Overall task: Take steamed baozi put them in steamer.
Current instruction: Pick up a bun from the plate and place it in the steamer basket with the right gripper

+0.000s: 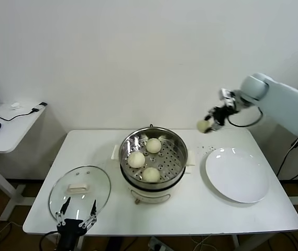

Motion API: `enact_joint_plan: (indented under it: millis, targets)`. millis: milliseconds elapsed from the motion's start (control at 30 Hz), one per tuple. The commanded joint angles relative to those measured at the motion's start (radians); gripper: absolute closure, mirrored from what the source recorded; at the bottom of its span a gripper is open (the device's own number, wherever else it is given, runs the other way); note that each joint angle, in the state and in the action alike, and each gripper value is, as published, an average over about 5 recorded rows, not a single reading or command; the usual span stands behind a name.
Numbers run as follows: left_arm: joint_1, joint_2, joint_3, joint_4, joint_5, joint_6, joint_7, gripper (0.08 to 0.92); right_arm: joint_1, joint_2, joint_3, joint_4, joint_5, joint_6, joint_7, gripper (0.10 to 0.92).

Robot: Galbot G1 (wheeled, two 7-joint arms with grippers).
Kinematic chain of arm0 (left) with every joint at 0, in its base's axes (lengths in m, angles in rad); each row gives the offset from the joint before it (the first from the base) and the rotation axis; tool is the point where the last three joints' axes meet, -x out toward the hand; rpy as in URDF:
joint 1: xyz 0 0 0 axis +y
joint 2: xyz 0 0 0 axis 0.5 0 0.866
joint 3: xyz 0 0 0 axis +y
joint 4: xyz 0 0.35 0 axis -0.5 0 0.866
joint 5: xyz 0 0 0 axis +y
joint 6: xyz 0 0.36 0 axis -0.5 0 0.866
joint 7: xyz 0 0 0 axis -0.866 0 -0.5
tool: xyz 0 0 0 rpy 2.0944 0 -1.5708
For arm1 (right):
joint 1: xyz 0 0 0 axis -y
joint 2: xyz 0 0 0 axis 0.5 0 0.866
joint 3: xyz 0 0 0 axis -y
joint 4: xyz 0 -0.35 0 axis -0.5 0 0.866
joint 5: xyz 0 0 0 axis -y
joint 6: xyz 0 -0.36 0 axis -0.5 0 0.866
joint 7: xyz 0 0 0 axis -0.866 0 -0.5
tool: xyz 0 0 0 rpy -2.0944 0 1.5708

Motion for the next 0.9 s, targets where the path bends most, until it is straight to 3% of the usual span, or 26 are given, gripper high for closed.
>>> enact_joint_plan:
  millis: [33, 467, 900]
  targets:
    - [0.006, 0.008, 0.006, 0.002, -0.005, -0.006, 0.000, 0.177, 0.254, 0.150, -0.366, 0.236, 0.389, -0.132, 0.136, 0.465]
    - [0.000, 0.012, -0.001, 0.019, -0.016, -0.008, 0.001, 0.177, 0.163, 0.324, -0.509, 0.189, 0.368, -0.155, 0.186, 0.457]
    - [-0.023, 0.021, -0.013, 0.042, -0.022, -0.004, 0.001, 0.177, 0.070, 0.396, -0.501, 0.074, 0.325, -0.154, 0.164, 0.451]
